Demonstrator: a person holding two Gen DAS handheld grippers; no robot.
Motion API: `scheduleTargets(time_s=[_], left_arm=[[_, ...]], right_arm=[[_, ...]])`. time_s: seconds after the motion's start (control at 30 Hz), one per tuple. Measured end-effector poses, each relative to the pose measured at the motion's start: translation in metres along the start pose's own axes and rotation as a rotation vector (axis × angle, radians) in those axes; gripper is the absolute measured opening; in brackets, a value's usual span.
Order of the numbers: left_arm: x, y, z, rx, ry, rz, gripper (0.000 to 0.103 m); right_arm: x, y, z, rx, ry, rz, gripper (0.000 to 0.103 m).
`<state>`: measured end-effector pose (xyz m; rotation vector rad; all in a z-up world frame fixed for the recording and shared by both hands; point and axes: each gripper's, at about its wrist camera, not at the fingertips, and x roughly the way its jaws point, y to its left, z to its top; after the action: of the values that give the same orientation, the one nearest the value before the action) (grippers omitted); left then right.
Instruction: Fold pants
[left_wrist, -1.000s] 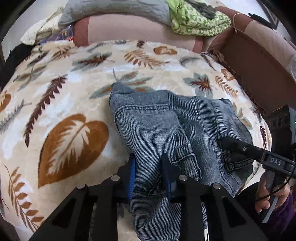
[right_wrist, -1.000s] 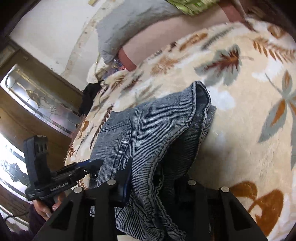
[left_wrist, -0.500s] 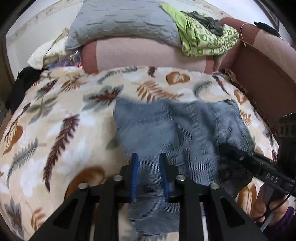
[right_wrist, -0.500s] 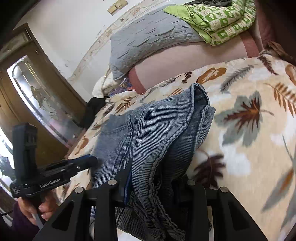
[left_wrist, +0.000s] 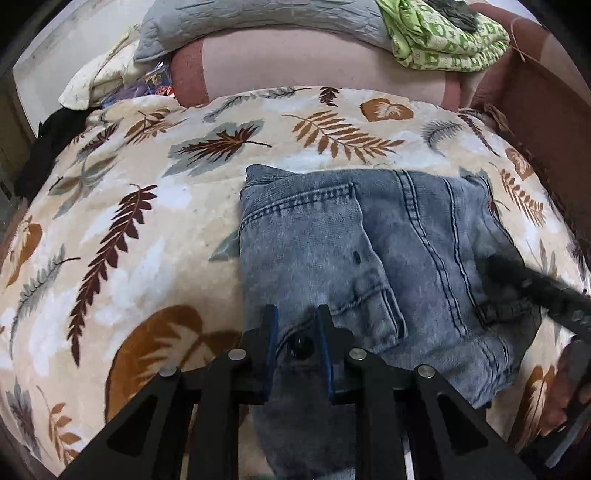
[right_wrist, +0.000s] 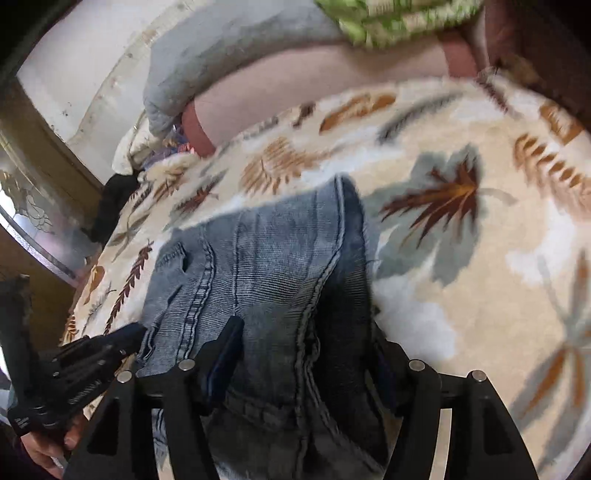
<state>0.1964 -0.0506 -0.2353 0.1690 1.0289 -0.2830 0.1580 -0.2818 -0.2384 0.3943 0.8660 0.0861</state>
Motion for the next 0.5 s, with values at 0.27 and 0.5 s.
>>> scheduleTargets(time_s=[0.27, 0.5], left_arm=[[-0.042, -0.012, -0.034, 0.008, -0.066, 0.061, 0.078], [-0.078, -0.012, -0.044, 0.025, -0.056, 0.096, 0.078]], right_arm=[[-0.018, 0.037, -0.041, -0.206, 0.046, -0.020, 0.067], [-0.060, 0.027, -0.055, -0.118, -0.007, 0.005, 0.067]])
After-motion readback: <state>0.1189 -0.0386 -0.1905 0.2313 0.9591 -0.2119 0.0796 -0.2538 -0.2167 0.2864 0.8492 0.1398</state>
